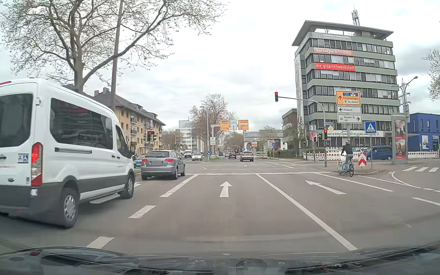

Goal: Follow the waypoints while adhering to traffic rules and regulations

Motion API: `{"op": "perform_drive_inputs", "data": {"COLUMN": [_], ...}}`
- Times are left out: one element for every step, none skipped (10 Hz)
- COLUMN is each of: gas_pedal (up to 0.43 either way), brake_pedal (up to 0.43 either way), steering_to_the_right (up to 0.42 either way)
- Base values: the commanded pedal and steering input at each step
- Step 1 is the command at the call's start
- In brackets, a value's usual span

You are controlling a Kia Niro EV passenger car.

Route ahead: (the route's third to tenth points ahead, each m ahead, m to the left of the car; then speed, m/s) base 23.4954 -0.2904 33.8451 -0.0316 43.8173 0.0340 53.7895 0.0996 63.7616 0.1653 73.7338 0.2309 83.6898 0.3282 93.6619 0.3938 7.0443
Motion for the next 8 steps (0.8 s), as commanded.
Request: {"op": "perform_drive_inputs", "data": {"gas_pedal": [0.000,0.000,0.000,0.000,0.000,0.000,0.000,0.000], "brake_pedal": [0.220,0.220,0.220,0.220,0.220,0.220,0.226,0.226], "steering_to_the_right": [0.000,0.000,0.000,0.000,0.000,0.000,0.000,0.000]}}
